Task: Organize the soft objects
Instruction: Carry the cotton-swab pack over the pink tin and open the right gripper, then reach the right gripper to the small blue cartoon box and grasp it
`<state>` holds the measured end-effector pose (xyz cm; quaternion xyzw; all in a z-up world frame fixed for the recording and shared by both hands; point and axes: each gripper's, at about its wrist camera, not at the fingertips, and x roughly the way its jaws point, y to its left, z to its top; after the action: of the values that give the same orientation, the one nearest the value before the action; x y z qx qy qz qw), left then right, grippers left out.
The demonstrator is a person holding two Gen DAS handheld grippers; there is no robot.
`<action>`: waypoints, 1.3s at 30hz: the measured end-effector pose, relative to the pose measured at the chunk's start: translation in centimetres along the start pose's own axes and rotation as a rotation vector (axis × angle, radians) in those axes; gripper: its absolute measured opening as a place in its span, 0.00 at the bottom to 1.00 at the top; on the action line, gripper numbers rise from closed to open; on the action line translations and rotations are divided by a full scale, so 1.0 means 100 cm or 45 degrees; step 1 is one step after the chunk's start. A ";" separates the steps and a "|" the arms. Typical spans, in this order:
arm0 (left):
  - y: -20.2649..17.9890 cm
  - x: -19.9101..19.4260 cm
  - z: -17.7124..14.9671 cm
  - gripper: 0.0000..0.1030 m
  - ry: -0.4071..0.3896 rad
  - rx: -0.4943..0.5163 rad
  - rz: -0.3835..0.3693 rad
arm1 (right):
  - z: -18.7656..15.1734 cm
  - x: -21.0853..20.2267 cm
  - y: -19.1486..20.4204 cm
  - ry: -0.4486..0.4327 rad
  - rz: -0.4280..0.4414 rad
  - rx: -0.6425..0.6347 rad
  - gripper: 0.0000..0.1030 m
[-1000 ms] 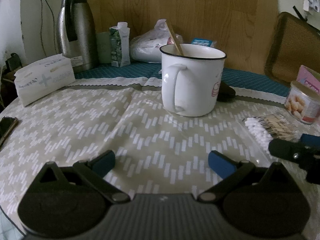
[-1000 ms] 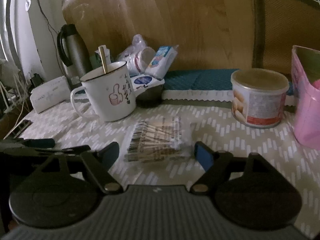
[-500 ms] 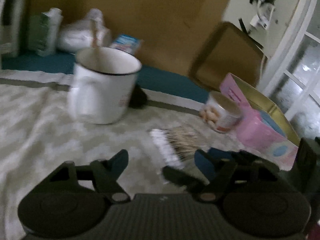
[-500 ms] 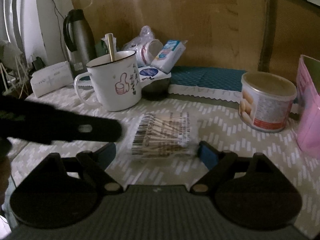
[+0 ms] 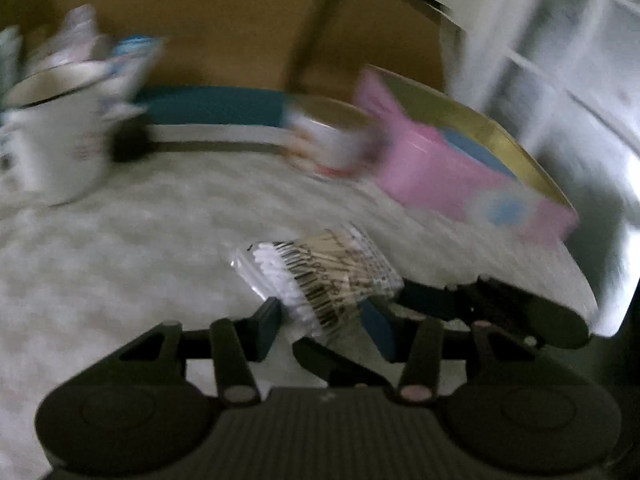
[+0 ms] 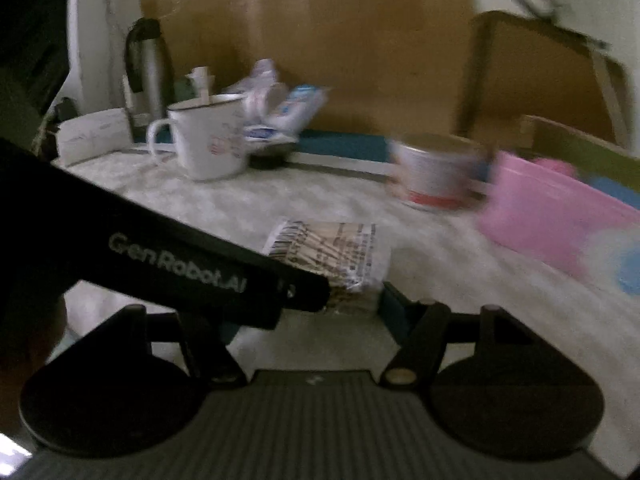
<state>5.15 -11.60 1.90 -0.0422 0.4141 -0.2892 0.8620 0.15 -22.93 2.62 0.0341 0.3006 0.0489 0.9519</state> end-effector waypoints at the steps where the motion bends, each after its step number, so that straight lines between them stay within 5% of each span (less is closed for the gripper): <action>1: -0.016 0.003 -0.005 0.45 0.014 0.046 -0.011 | -0.008 -0.011 -0.004 -0.013 -0.038 0.010 0.70; 7: -0.117 0.035 -0.015 0.45 0.062 0.341 -0.135 | -0.033 -0.069 -0.052 -0.183 -0.350 0.076 0.70; 13: -0.216 0.046 0.044 0.45 -0.095 0.601 -0.257 | 0.008 -0.104 -0.131 -0.428 -0.599 0.145 0.70; 17: -0.263 0.084 0.089 0.48 -0.145 0.652 -0.313 | 0.029 -0.083 -0.195 -0.399 -0.630 0.264 0.71; 20: -0.280 0.125 0.109 0.58 -0.129 0.609 -0.266 | 0.037 -0.049 -0.228 -0.299 -0.661 0.309 0.78; 23: -0.289 0.160 0.111 0.58 -0.112 0.547 -0.156 | 0.035 -0.025 -0.237 -0.258 -0.755 0.333 0.82; 27: -0.276 0.164 0.107 0.60 -0.134 0.511 -0.085 | 0.021 -0.037 -0.222 -0.345 -0.727 0.357 0.83; 34: -0.240 0.091 0.077 0.65 -0.211 0.514 -0.160 | 0.001 -0.072 -0.161 -0.498 -0.708 0.296 0.85; 39: -0.181 0.029 0.048 0.70 -0.315 0.480 -0.137 | 0.016 -0.060 -0.104 -0.445 -0.476 0.125 0.81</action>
<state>1.70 -29.00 8.70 0.0625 0.2410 -0.3998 0.8821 -3.07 -33.99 6.37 0.0322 0.1348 -0.1493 0.9790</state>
